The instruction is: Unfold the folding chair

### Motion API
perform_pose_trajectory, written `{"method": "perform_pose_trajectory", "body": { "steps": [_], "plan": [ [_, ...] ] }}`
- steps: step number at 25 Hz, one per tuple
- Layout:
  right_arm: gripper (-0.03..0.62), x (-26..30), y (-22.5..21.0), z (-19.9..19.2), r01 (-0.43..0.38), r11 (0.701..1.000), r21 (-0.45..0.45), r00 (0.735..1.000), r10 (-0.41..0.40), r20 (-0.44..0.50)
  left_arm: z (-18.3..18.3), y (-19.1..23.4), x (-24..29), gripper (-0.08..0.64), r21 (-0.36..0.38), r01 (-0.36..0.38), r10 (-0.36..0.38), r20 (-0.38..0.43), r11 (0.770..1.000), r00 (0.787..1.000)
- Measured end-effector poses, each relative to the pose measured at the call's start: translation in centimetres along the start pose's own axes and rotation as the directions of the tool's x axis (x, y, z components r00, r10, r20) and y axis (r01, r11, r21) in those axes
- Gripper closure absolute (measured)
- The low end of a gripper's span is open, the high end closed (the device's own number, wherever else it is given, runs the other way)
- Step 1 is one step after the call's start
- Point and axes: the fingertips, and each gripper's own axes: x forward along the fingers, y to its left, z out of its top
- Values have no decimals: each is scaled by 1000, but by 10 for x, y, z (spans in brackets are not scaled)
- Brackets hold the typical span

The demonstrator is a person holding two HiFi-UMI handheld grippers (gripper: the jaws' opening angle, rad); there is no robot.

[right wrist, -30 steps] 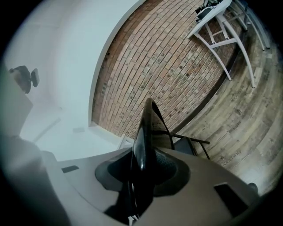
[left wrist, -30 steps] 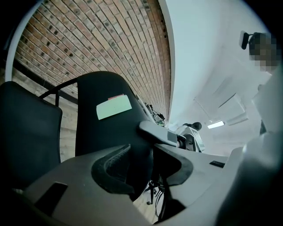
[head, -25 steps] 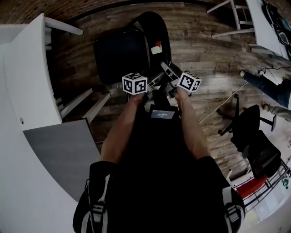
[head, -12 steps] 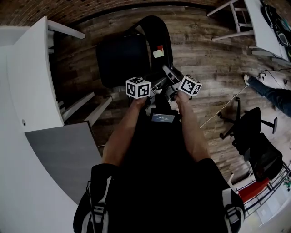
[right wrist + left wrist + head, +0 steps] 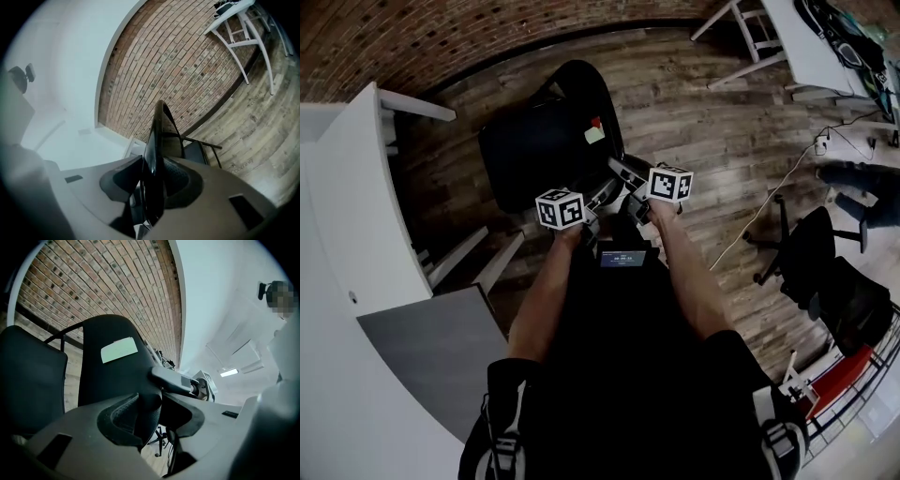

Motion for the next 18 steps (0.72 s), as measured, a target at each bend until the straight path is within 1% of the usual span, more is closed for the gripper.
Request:
{"method": "perform_pose_trajectory", "body": {
  "steps": [2, 8, 11, 14, 18],
  "plan": [
    [460, -6, 0, 0, 8, 1000, -5, 1000, -8, -10, 0, 1, 1, 388, -7, 6, -6, 7, 1000, 1000],
    [462, -14, -3, 2, 22, 999, 43, 999, -24, 31, 0, -2, 4, 388, -27, 20, -19, 15, 999, 1000],
    [461, -16, -4, 4, 53, 998, 23, 998, -54, 37, 0, -6, 2, 388, -31, 34, -33, 17, 999, 999],
    [462, -19, -3, 6, 102, 995, -4, 994, -102, 49, 2, -8, -4, 388, -39, 53, -52, 30, 998, 998],
    [460, -38, -5, 12, 142, 990, 15, 984, -143, 105, 8, -8, -22, 388, -72, 88, -82, 85, 993, 993]
  ]
}}
